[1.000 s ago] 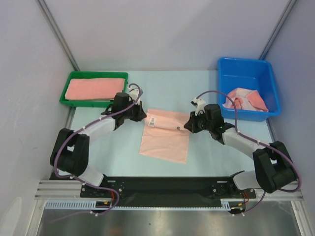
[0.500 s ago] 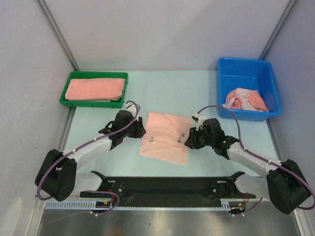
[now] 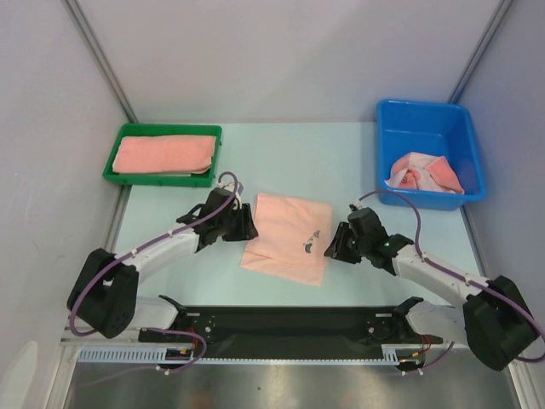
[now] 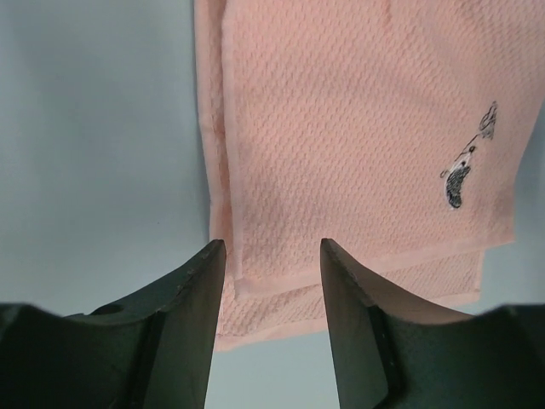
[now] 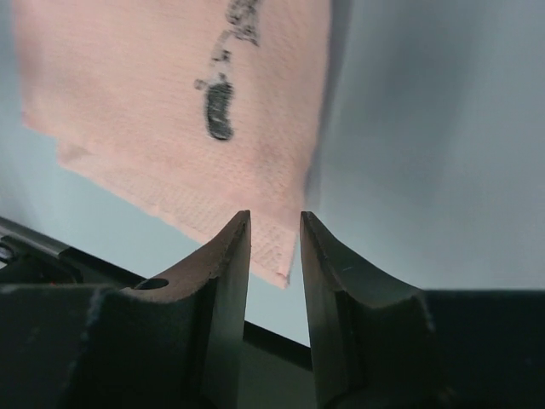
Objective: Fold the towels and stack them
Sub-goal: Fold the towel
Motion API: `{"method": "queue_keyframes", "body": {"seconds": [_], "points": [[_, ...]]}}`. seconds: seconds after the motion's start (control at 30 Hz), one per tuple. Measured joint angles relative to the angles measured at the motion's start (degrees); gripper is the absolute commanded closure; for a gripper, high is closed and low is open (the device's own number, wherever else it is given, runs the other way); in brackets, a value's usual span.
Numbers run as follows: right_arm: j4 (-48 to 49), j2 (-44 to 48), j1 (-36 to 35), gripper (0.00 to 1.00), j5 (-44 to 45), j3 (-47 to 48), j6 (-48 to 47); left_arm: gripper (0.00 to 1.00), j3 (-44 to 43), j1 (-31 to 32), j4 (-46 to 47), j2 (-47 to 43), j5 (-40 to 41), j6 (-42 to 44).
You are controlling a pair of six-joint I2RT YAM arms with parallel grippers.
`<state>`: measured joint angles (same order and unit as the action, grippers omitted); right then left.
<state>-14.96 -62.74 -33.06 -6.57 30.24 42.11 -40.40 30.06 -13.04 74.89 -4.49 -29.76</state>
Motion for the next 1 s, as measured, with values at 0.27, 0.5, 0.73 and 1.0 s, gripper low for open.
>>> {"method": "queue_keyframes", "body": {"seconds": [0.27,0.5,0.73,1.0], "points": [[-0.85,-6.34,-1.25,0.65,3.34,-0.04,4.66,0.48,0.46,1.38,0.39,4.68,-2.45,-1.9],[2.32,-8.31,-2.36,0.72,3.28,-1.46,5.25,0.55,3.17,2.93,1.55,6.14,-2.78,-2.89],[3.34,-8.5,-2.47,0.87,3.3,-2.27,5.7,0.51,3.23,3.23,1.11,6.14,-1.57,-3.19],[3.52,-8.09,-2.47,0.92,3.32,-2.29,5.7,0.45,3.23,3.96,-2.56,4.57,3.21,-2.69]]}}
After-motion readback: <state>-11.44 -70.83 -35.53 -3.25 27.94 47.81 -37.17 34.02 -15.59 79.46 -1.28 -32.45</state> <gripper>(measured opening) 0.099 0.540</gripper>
